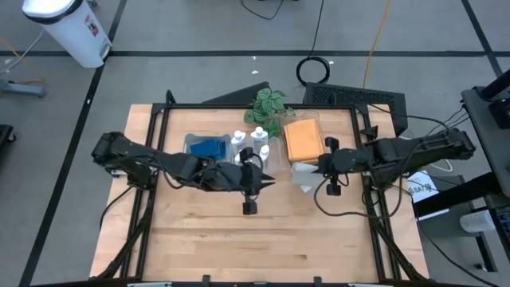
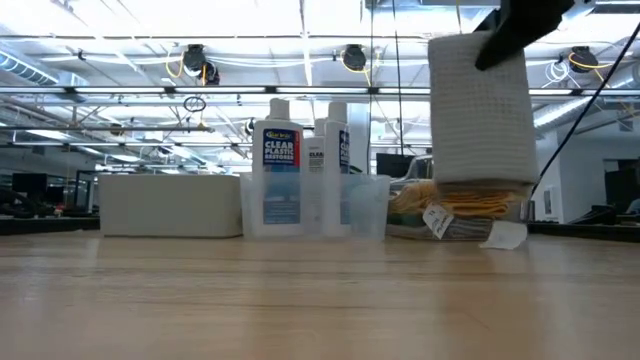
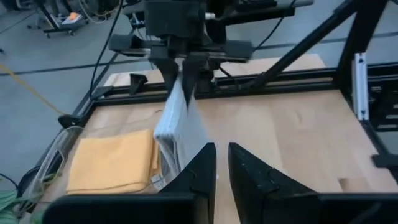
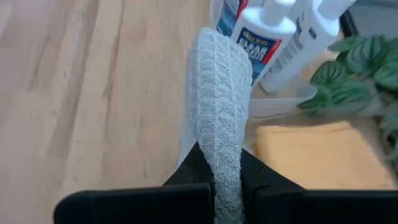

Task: Pick & Place Kitchen Items
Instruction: Put the gray towel into the transparent bin

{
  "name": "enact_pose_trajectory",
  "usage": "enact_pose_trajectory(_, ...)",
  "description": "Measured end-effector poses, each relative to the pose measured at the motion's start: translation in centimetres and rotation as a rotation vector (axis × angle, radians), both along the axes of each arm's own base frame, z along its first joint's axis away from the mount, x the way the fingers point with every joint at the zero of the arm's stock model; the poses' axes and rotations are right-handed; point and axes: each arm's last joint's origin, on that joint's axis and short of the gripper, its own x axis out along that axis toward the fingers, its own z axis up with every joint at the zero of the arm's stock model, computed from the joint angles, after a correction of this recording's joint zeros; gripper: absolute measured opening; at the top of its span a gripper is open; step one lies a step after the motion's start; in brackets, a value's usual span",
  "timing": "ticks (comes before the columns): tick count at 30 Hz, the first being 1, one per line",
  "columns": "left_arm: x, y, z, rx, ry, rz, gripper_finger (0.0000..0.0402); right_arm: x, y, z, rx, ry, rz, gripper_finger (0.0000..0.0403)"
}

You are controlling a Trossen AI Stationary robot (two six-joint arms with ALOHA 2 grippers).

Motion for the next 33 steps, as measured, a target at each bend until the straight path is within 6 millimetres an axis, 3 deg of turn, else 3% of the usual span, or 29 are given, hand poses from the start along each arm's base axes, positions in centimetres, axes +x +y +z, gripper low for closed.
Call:
enact_pose_trajectory(7, -2.3, 0.6, 2.0, 0.004, -0.002, 0.0, 0.0047, -0.6, -1.3, 0.1, -0.153, 0.04, 0.084, 0.0001)
enact_pose_trajectory(12, -3.5, 1.0, 3.0, 0.004, -0.008, -0.002, 0.0047, 0.1, -3.3, -0.2, -0.282, 0.095, 0.044, 0.0001)
enact_pose_trajectory(20, -4.2, 1.2, 2.0, 0.148, 0.133, -0.051, 0.0047, 1.1, -7.4, -1.3, -0.441, 0.152, -0.013, 0.0002)
enact_pose_trajectory(24, -4.3, 1.3, 1.7, 0.113, 0.16, -0.031, 0.0047, 1.4, -9.5, -2.3, -0.525, 0.123, -0.038, 0.0003)
enact_pose_trajectory(29, -4.9, 1.3, 2.2, 0.092, 0.147, -0.026, 0.0047, 1.2, -12.0, -3.6, -0.495, 0.061, -0.048, 0.0001)
enact_pose_trajectory(33, -5.2, 1.3, 2.4, 0.086, 0.15, -0.028, 0.0047, 1.1, -13.7, -5.8, -0.431, 0.046, -0.064, 0.0001)
